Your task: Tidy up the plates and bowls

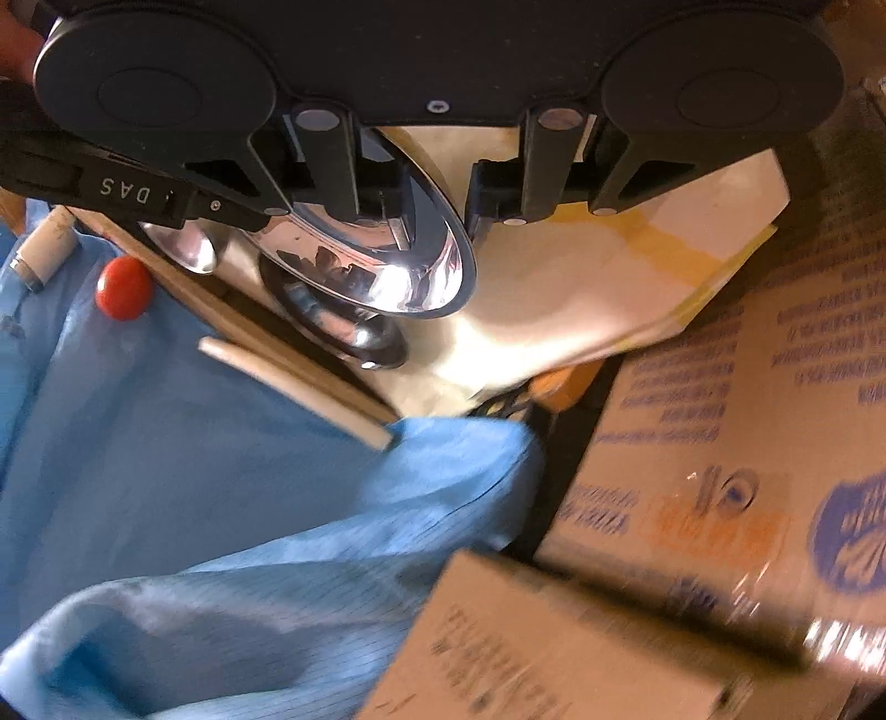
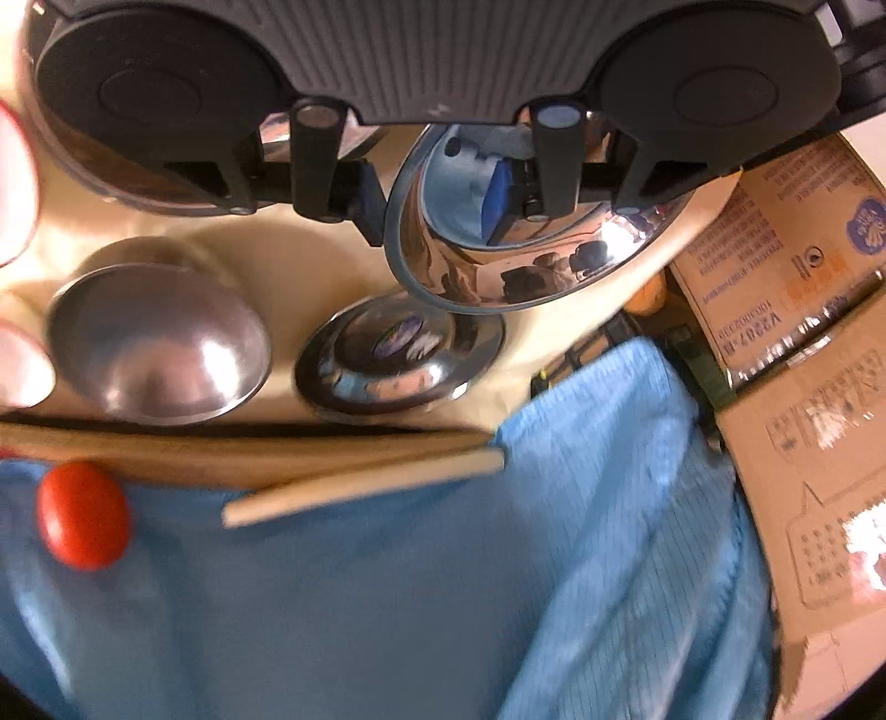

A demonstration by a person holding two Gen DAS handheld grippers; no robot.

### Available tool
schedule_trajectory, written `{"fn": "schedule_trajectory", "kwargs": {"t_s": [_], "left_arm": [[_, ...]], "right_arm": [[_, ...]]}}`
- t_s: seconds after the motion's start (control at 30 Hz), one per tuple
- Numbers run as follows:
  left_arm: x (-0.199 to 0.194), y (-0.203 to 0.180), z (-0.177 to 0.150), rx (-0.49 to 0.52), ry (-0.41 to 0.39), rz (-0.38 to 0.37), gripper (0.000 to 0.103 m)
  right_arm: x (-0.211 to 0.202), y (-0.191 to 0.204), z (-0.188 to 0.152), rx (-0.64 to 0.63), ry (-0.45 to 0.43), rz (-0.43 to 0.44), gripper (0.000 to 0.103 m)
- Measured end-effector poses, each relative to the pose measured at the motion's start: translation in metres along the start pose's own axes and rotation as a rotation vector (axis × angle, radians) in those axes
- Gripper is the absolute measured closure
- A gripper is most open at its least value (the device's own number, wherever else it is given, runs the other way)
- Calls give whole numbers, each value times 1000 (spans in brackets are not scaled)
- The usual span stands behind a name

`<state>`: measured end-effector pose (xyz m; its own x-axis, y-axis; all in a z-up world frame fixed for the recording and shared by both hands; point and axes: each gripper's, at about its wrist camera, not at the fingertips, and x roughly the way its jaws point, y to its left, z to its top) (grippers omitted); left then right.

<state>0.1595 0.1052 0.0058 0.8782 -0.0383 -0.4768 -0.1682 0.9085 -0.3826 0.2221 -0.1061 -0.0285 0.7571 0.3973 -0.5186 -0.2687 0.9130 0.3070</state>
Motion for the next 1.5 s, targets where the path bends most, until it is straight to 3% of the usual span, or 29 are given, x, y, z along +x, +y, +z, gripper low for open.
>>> {"fn": "schedule_trajectory", "kwargs": {"t_s": [0.2,0.47,0.73,1.07,1.5], "left_arm": [[-5,-33,-4,46,-6,-88,84],[0,-75,-27,129,43,-172,84],[7,-93,-52,242,68,-135,84],[9,-102,-69,328,102,-110,83],[16,-105,-76,346,139,-94,83]], "right_arm": [[-45,-16,-3,2,-113,-78,61],[-87,-47,-25,27,-176,-204,61],[-96,-50,-62,-27,-186,-303,60],[-98,-51,-80,-76,-187,-359,60],[-94,-51,-88,-122,-171,-383,57]]}}
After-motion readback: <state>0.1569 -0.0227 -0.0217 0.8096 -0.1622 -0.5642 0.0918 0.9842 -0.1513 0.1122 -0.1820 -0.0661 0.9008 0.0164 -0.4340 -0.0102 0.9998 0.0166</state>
